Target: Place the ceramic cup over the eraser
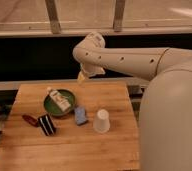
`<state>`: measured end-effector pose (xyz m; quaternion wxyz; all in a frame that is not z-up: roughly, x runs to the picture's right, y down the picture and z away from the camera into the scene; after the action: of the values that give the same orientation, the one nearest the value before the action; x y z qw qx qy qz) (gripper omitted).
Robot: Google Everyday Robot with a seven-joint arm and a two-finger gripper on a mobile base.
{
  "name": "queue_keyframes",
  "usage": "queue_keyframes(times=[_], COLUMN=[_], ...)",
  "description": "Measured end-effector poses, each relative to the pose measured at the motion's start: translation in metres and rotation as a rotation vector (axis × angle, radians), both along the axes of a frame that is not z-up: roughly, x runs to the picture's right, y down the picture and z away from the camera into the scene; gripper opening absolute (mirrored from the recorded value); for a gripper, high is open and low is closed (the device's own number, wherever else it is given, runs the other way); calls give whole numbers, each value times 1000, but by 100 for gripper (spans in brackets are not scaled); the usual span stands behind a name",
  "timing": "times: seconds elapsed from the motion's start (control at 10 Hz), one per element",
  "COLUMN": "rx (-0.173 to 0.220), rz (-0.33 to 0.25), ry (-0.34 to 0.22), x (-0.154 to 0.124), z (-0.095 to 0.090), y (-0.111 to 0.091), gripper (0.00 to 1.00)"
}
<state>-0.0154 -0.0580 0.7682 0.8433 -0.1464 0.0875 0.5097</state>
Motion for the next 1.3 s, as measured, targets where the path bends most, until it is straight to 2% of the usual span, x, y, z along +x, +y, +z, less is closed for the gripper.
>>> queue_keyframes(times=[0.8,1.1,1.3], rx=[4,-19,-48], rz=[-7,-7,11], ry=[13,42,57], x=[1,7,19], z=[0,9,16], y=[2,36,71], gripper=[80,80,80])
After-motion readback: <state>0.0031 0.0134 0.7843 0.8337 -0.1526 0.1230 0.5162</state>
